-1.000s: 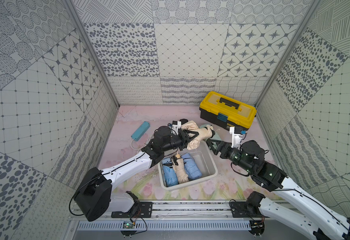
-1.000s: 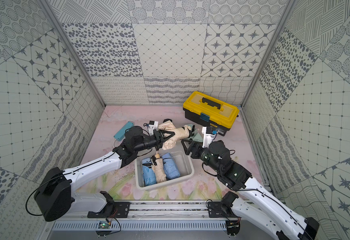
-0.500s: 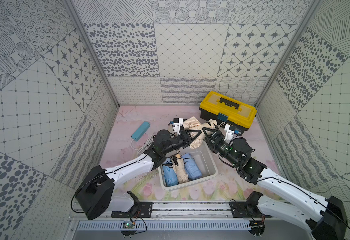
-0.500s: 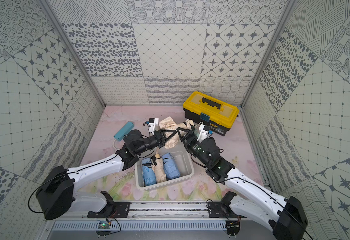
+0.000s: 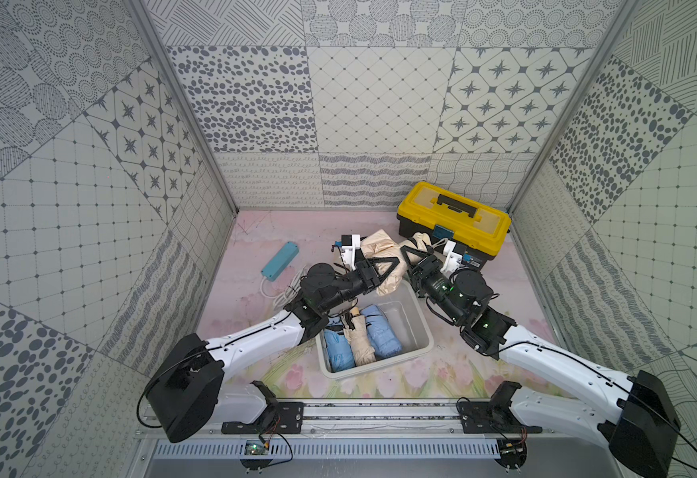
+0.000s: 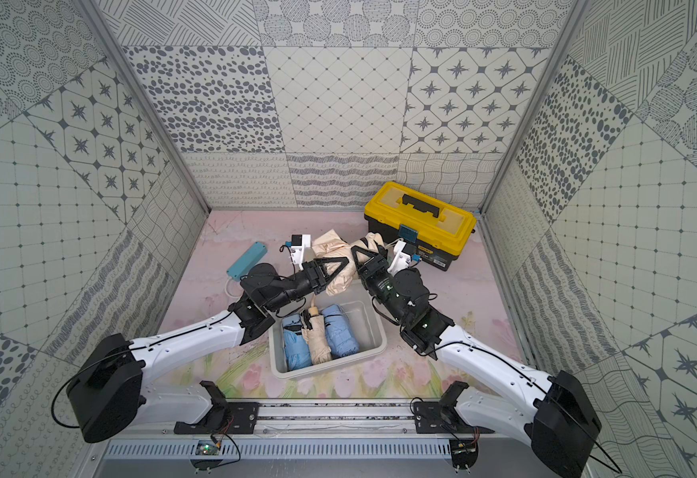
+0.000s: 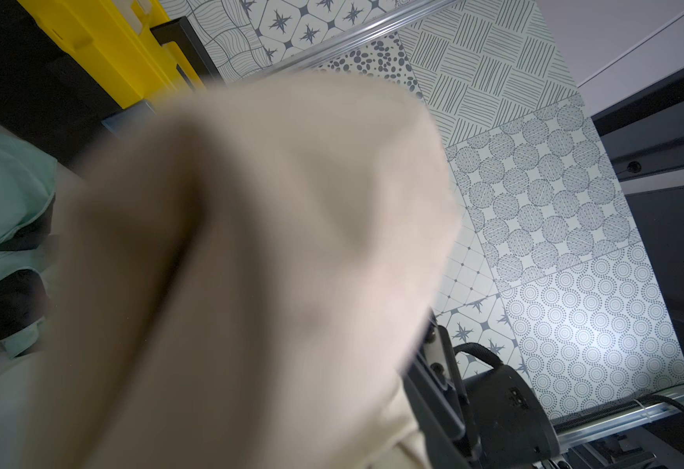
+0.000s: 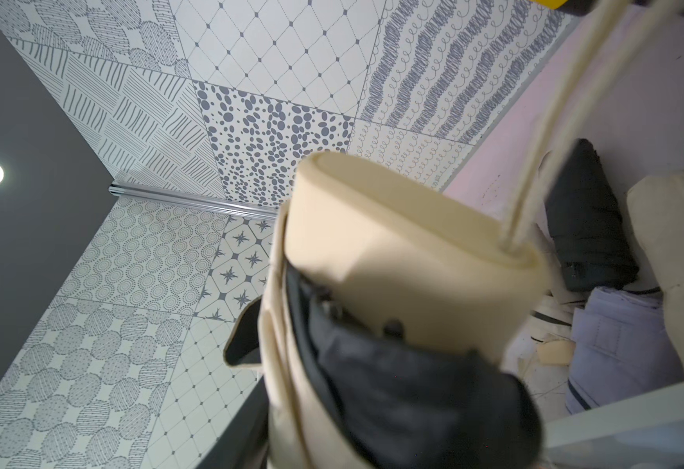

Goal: Put the umbrella into the storage box
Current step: Pick up the umbrella from the center of the board.

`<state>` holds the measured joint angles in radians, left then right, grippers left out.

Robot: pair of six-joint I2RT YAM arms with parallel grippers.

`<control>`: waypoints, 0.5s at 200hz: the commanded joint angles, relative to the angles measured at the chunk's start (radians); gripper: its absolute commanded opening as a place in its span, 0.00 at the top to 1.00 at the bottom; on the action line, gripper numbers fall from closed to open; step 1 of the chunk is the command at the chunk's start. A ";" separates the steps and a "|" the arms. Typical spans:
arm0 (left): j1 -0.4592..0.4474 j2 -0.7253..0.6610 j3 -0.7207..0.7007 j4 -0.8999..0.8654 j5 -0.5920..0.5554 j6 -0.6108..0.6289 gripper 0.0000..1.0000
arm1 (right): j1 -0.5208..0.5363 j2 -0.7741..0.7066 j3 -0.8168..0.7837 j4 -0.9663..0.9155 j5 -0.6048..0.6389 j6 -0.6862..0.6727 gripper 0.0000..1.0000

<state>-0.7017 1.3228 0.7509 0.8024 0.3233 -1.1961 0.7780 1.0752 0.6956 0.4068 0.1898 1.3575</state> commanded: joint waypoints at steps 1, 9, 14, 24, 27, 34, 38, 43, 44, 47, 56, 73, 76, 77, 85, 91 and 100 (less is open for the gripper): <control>-0.008 -0.039 -0.002 0.130 0.005 0.068 0.41 | 0.004 0.002 0.033 0.044 0.018 -0.015 0.60; -0.008 -0.055 -0.004 0.100 0.003 0.078 0.31 | 0.005 -0.006 0.029 0.035 0.022 -0.025 0.63; -0.009 -0.065 -0.005 0.077 0.000 0.086 0.26 | 0.005 -0.012 0.029 0.026 0.026 -0.032 0.64; -0.009 -0.095 -0.014 0.017 -0.013 0.099 0.19 | 0.003 -0.028 0.027 -0.007 0.036 -0.054 0.66; -0.010 -0.106 -0.017 -0.001 -0.017 0.104 0.17 | 0.004 -0.035 0.027 -0.018 0.038 -0.062 0.66; -0.010 -0.137 -0.028 -0.048 -0.028 0.114 0.14 | 0.003 -0.052 0.027 -0.056 0.048 -0.084 0.67; -0.010 -0.156 -0.034 -0.073 -0.034 0.119 0.12 | 0.002 -0.064 0.028 -0.081 0.053 -0.099 0.68; -0.011 -0.180 -0.042 -0.112 -0.040 0.127 0.11 | 0.002 -0.079 0.029 -0.120 0.057 -0.120 0.69; -0.011 -0.185 -0.044 -0.123 -0.041 0.129 0.11 | 0.002 -0.082 0.030 -0.128 0.058 -0.125 0.69; -0.012 -0.203 -0.050 -0.147 -0.045 0.134 0.10 | 0.001 -0.093 0.032 -0.152 0.061 -0.139 0.69; -0.013 -0.254 -0.063 -0.237 -0.054 0.144 0.09 | -0.002 -0.123 0.043 -0.245 0.066 -0.190 0.70; -0.013 -0.363 -0.089 -0.420 -0.085 0.158 0.09 | -0.002 -0.165 0.092 -0.458 0.058 -0.291 0.73; -0.012 -0.384 -0.092 -0.454 -0.093 0.160 0.09 | -0.003 -0.168 0.107 -0.498 0.052 -0.315 0.73; -0.012 -0.390 -0.092 -0.467 -0.098 0.161 0.09 | -0.003 -0.169 0.111 -0.510 0.049 -0.322 0.73; -0.013 -0.443 -0.095 -0.571 -0.127 0.164 0.09 | -0.002 -0.164 0.155 -0.623 0.028 -0.381 0.74; -0.013 -0.481 -0.093 -0.640 -0.146 0.170 0.09 | -0.003 -0.155 0.189 -0.703 0.005 -0.421 0.74; -0.014 -0.530 -0.084 -0.763 -0.185 0.170 0.10 | -0.002 -0.133 0.242 -0.810 -0.034 -0.481 0.75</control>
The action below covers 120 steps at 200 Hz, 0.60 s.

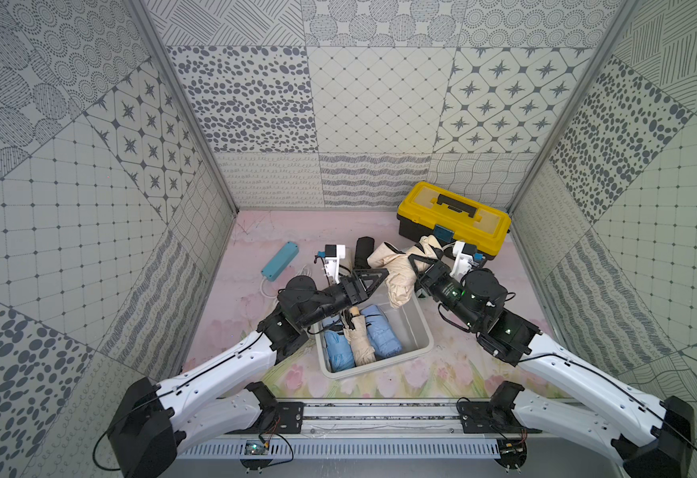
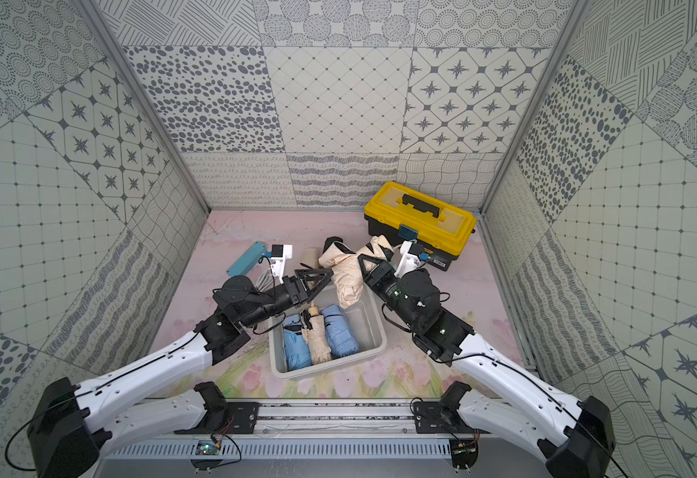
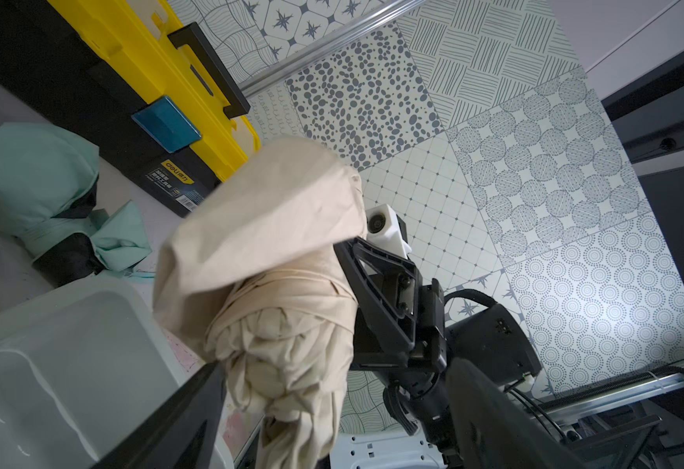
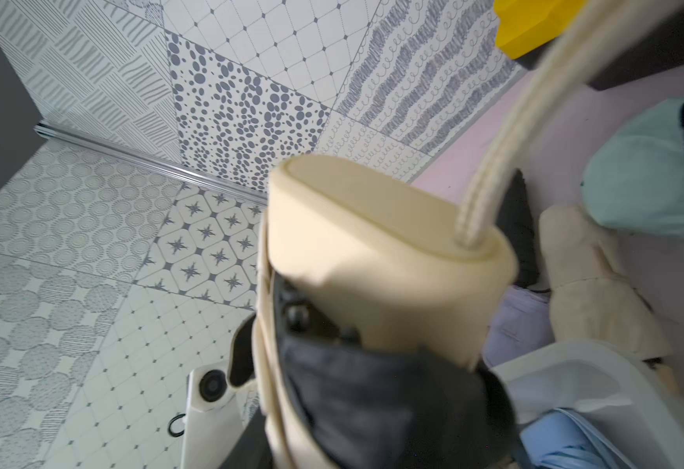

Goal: Put the umbrella into the storage box
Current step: Pick up the umbrella from the center of the board, then place the umbrella in the storage box.

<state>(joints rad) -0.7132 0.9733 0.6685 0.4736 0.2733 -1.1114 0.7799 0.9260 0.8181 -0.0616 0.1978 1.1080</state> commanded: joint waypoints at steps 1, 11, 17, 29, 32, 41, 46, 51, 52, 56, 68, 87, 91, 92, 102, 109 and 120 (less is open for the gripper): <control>-0.002 -0.184 0.001 -0.448 -0.140 0.084 0.10 | -0.004 0.020 0.125 -0.352 -0.048 -0.237 0.75; -0.001 -0.223 0.026 -0.599 -0.198 0.066 0.11 | -0.002 0.057 0.184 -0.458 -0.089 -0.295 0.76; -0.002 -0.239 0.040 -0.680 -0.227 0.059 0.11 | 0.002 0.085 0.218 -0.519 -0.111 -0.330 0.76; -0.002 -0.262 0.066 -0.831 -0.281 0.032 0.13 | 0.013 0.142 0.287 -0.624 -0.134 -0.405 0.76; -0.001 -0.264 0.072 -0.867 -0.294 0.021 0.14 | 0.018 0.156 0.305 -0.651 -0.137 -0.421 0.76; -0.001 -0.270 0.094 -0.980 -0.333 -0.012 0.16 | 0.028 0.202 0.356 -0.718 -0.141 -0.470 0.76; -0.002 -0.272 0.105 -1.029 -0.349 -0.025 0.18 | 0.036 0.226 0.384 -0.755 -0.138 -0.496 0.76; -0.002 -0.270 0.118 -1.070 -0.358 -0.031 0.20 | 0.043 0.250 0.415 -0.795 -0.134 -0.516 0.76; -0.002 -0.270 0.120 -1.077 -0.359 -0.032 0.20 | 0.044 0.254 0.422 -0.803 -0.132 -0.520 0.76; -0.002 -0.267 0.129 -1.113 -0.365 -0.038 0.22 | 0.050 0.274 0.445 -0.834 -0.123 -0.534 0.77; 0.000 -0.254 0.162 -1.221 -0.379 -0.059 0.22 | 0.069 0.325 0.512 -0.922 -0.087 -0.563 0.76; 0.001 -0.226 0.194 -1.327 -0.373 -0.068 0.20 | 0.101 0.394 0.583 -1.020 -0.043 -0.605 0.75; 0.001 -0.221 0.197 -1.340 -0.370 -0.070 0.20 | 0.106 0.408 0.591 -1.034 -0.038 -0.613 0.75; 0.001 -0.220 0.198 -1.343 -0.369 -0.070 0.20 | 0.108 0.410 0.595 -1.038 -0.036 -0.614 0.75; 0.001 -0.211 0.205 -1.363 -0.360 -0.070 0.20 | 0.121 0.447 0.621 -1.068 -0.021 -0.629 0.75; 0.000 -0.203 0.212 -1.380 -0.359 -0.071 0.20 | 0.129 0.473 0.639 -1.089 -0.014 -0.637 0.75; 0.001 -0.199 0.224 -1.409 -0.362 -0.070 0.20 | 0.142 0.511 0.666 -1.122 0.006 -0.649 0.75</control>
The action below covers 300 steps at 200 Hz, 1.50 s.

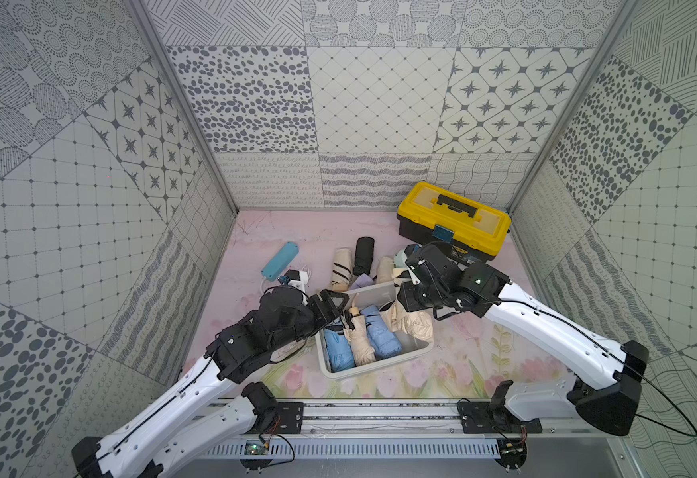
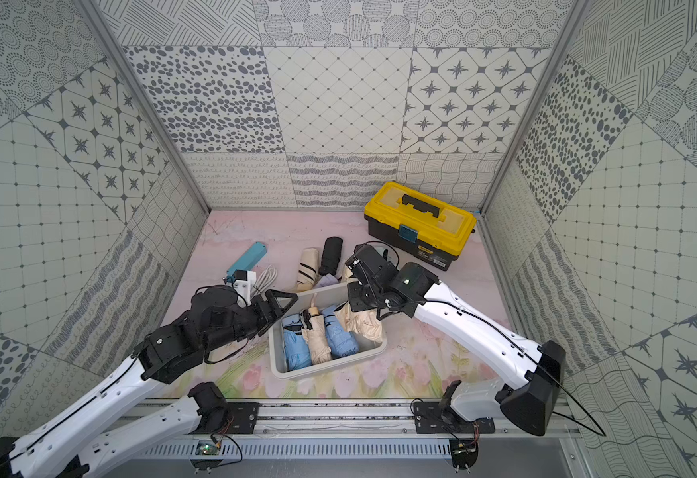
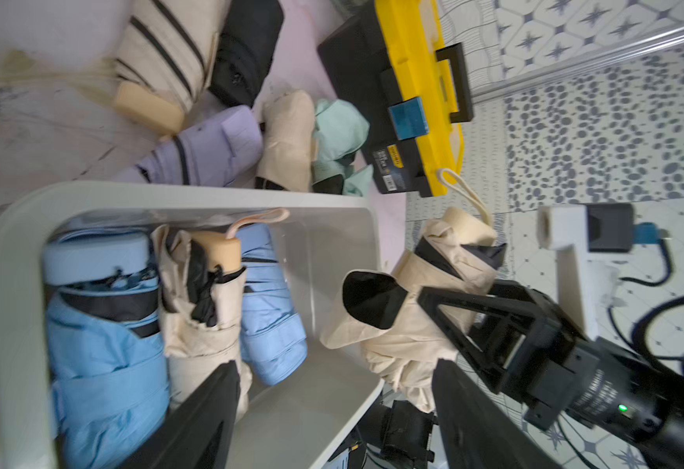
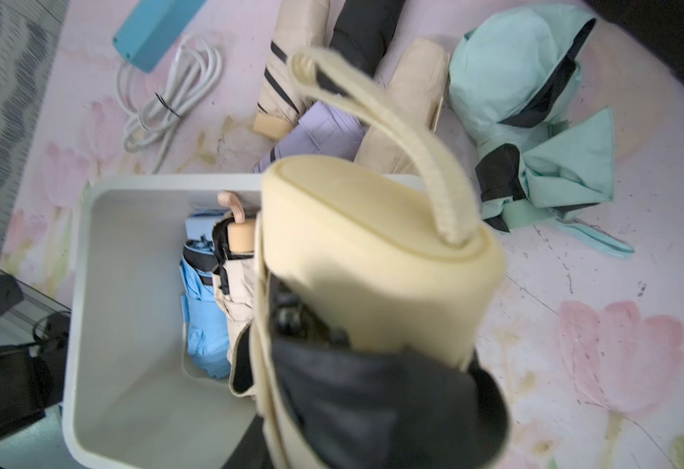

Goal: Put the umbrella into the storage box
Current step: Place the umbrella in the storage box, then pick up the umbrella from the center of the board.

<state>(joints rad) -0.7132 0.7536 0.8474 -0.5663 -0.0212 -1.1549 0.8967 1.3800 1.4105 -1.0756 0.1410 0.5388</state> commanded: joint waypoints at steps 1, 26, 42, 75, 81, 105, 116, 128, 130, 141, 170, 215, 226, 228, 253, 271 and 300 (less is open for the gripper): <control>0.000 0.021 0.046 -0.373 -0.068 -0.026 0.20 | 0.027 0.061 0.076 -0.111 0.065 -0.082 0.74; 0.000 0.012 0.051 -0.424 -0.080 -0.017 0.23 | 0.042 0.116 0.099 -0.129 0.089 -0.101 0.73; 0.001 0.004 0.034 -0.424 -0.065 -0.019 0.23 | 0.042 0.151 0.104 -0.127 0.088 -0.102 0.73; 0.001 0.006 -0.011 -0.377 -0.004 -0.034 0.27 | 0.043 0.224 0.101 -0.122 0.047 -0.092 0.72; 0.001 0.009 -0.020 -0.367 0.005 -0.040 0.29 | 0.043 0.234 0.098 -0.123 0.044 -0.086 0.72; 0.000 0.022 -0.043 -0.337 0.023 -0.040 0.35 | 0.043 0.263 0.083 -0.115 0.037 -0.063 0.71; 0.000 0.031 -0.047 -0.330 0.028 -0.034 0.38 | 0.043 0.276 0.075 -0.108 0.033 -0.051 0.71; 0.000 0.042 -0.050 -0.323 0.033 -0.025 0.41 | 0.042 0.292 0.068 -0.100 0.025 -0.044 0.71; 0.001 0.044 -0.050 -0.322 0.033 -0.022 0.42 | 0.043 0.294 0.068 -0.098 0.024 -0.042 0.71; 0.000 0.054 -0.050 -0.324 0.037 -0.015 0.44 | 0.044 0.309 0.058 -0.084 0.019 -0.035 0.71; 0.001 0.058 -0.066 -0.312 0.038 -0.007 0.47 | 0.045 0.333 0.018 -0.029 0.037 -0.018 0.71; 0.000 0.090 -0.065 -0.286 0.036 0.016 0.49 | 0.045 0.306 0.002 0.003 0.076 -0.005 0.33; 0.001 0.100 -0.060 -0.283 0.036 0.023 0.49 | 0.045 0.275 0.007 0.001 0.087 -0.004 0.29; 0.000 0.102 -0.058 -0.283 0.036 0.024 0.49 | 0.046 0.269 0.008 -0.001 0.088 -0.003 0.28; 0.000 0.118 -0.047 -0.284 0.038 0.037 0.50 | 0.045 0.204 0.013 -0.050 0.088 0.009 0.30; 0.001 0.119 -0.050 -0.284 0.034 0.037 0.51 | 0.057 0.166 -0.017 -0.069 0.073 0.027 0.38; 0.001 0.119 -0.057 -0.282 0.029 0.036 0.53 | 0.071 0.146 -0.099 -0.017 0.039 0.051 0.46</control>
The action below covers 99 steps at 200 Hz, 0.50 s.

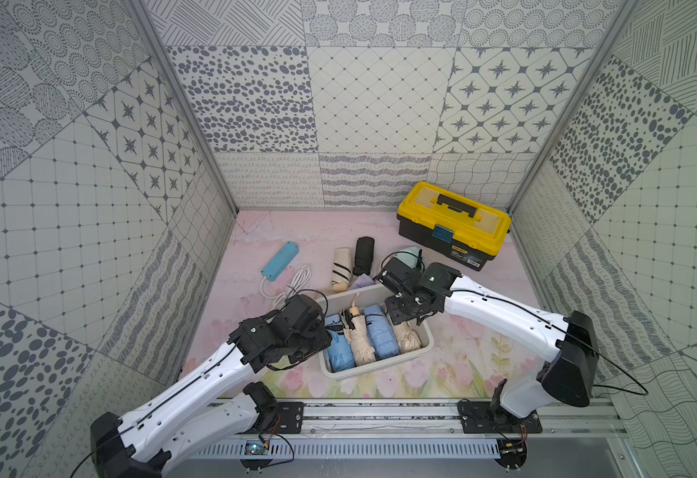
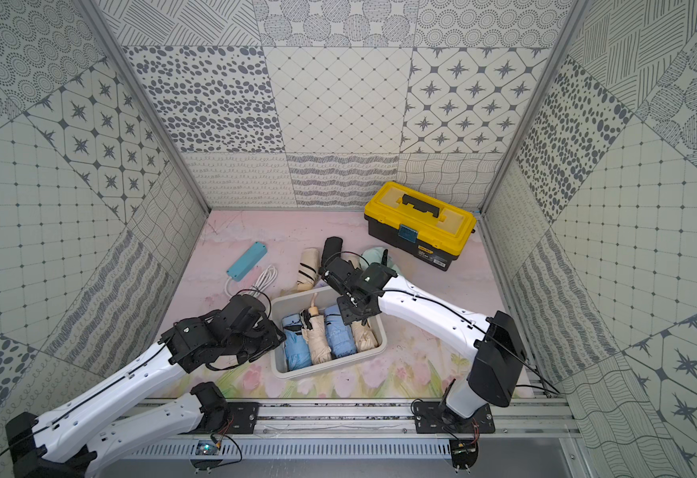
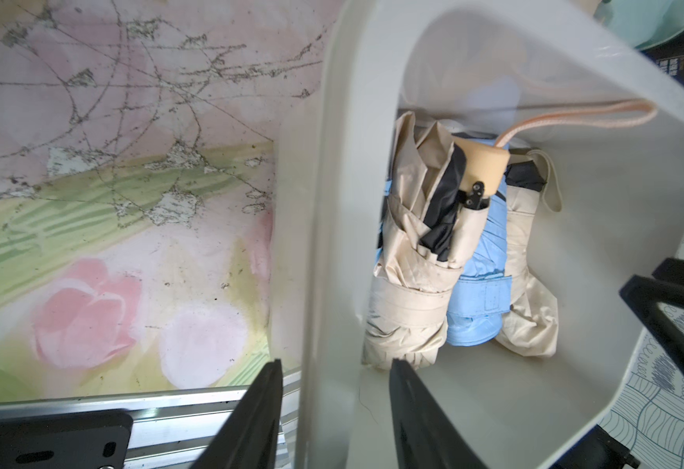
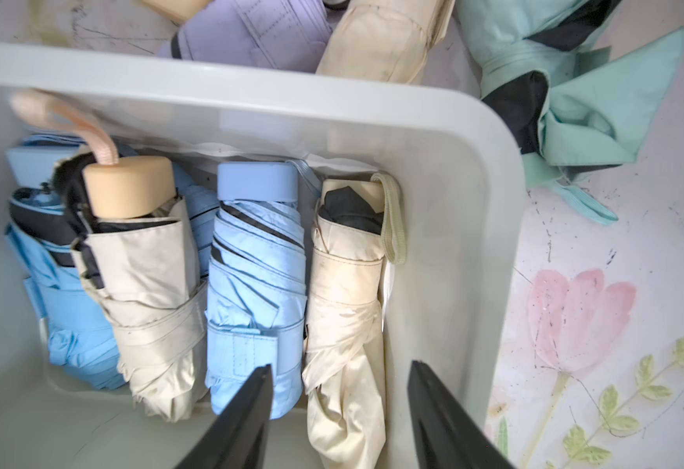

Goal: Put the umbrella into the storage box
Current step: Pick up the umbrella from the center of the board.

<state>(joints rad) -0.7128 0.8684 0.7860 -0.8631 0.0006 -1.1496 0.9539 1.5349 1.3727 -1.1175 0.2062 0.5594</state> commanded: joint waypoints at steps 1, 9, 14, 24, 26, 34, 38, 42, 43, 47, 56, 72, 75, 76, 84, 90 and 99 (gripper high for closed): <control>0.000 0.005 0.003 0.015 0.007 0.033 0.53 | 0.015 -0.009 -0.063 0.028 -0.027 0.031 0.46; 0.000 0.009 0.003 0.011 0.005 0.037 0.53 | 0.014 -0.012 -0.066 0.051 -0.036 0.032 0.45; 0.001 0.010 0.005 0.008 0.001 0.042 0.53 | 0.013 -0.018 -0.063 0.069 -0.042 0.034 0.44; 0.000 0.014 0.006 -0.001 -0.009 0.052 0.53 | 0.006 -0.037 -0.057 0.113 -0.057 0.036 0.43; 0.001 0.015 0.006 -0.003 -0.012 0.053 0.52 | 0.004 -0.041 -0.056 0.121 -0.059 0.036 0.43; 0.001 0.020 0.007 -0.011 -0.025 0.062 0.49 | -0.008 -0.059 -0.048 0.150 -0.068 0.037 0.41; 0.000 0.023 0.009 -0.013 -0.031 0.065 0.47 | -0.019 -0.065 -0.045 0.160 -0.074 0.037 0.41; 0.001 0.024 0.011 -0.014 -0.037 0.069 0.44 | -0.029 -0.074 -0.039 0.168 -0.081 0.036 0.40; 0.002 0.026 0.010 -0.014 -0.039 0.070 0.43 | -0.032 -0.077 -0.039 0.170 -0.083 0.035 0.40; 0.002 0.030 0.013 -0.014 -0.042 0.072 0.40 | -0.043 -0.084 -0.035 0.177 -0.088 0.033 0.39; 0.002 0.039 0.019 -0.015 -0.051 0.078 0.36 | -0.073 -0.100 -0.026 0.188 -0.102 0.029 0.38; 0.009 0.063 0.024 -0.006 -0.058 0.089 0.38 | -0.132 -0.135 -0.033 0.222 -0.134 0.020 0.38; 0.012 0.067 0.026 -0.002 -0.058 0.092 0.39 | -0.145 -0.142 -0.035 0.228 -0.140 0.019 0.38; 0.012 0.069 0.027 -0.001 -0.058 0.093 0.40 | -0.149 -0.145 -0.037 0.231 -0.141 0.018 0.38; 0.016 0.082 0.030 0.004 -0.056 0.099 0.45 | -0.185 -0.161 -0.050 0.252 -0.157 0.014 0.37; 0.019 0.090 0.034 0.006 -0.057 0.103 0.49 | -0.213 -0.173 -0.064 0.266 -0.168 0.009 0.37; 0.022 0.100 0.040 0.000 -0.062 0.109 0.54 | -0.258 -0.187 -0.079 0.282 -0.179 -0.004 0.36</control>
<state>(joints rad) -0.7044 0.9310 0.8001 -0.8631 -0.0223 -1.0966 0.7815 1.4006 1.3140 -0.9348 0.0780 0.5743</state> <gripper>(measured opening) 0.521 0.627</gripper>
